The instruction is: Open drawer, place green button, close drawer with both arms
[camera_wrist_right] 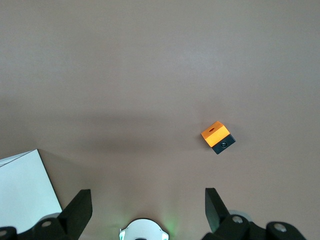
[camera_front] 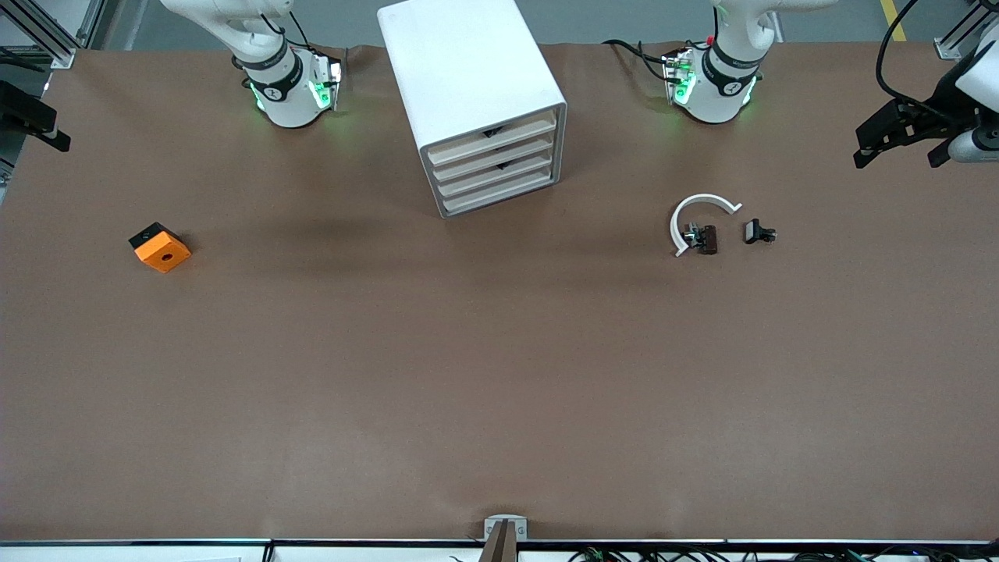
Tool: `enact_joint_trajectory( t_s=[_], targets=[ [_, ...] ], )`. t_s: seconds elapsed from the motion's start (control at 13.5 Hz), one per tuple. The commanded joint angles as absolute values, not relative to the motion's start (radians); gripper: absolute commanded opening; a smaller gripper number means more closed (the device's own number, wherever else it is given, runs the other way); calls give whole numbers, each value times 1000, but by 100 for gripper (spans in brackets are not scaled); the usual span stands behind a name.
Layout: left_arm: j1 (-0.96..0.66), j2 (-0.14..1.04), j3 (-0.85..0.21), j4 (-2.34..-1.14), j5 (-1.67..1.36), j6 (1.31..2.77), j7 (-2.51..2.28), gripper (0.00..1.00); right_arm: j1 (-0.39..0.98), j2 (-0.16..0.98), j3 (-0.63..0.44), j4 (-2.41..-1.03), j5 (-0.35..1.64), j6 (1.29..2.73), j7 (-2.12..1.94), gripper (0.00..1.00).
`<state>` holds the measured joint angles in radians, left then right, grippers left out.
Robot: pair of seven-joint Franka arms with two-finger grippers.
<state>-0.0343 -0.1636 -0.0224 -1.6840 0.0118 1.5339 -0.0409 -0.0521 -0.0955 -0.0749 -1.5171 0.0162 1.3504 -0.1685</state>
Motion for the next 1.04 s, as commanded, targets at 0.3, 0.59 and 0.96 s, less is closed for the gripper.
enact_joint_trajectory(
  t_s=[0.3,0.59,0.96],
  targets=[
    [-26,-135,-17,-1634,12,1516,-46,100,-55,-124,-75,-1557,11,1356,-184,100],
    [-28,-127,-17,-1621,14,1506,-48,100,-61,-123,-77,-1577,11,1361,-184,100],
    [-28,-127,-18,-1620,14,1491,-48,100,-57,-124,-72,-1577,11,1388,-183,100]
  ],
)
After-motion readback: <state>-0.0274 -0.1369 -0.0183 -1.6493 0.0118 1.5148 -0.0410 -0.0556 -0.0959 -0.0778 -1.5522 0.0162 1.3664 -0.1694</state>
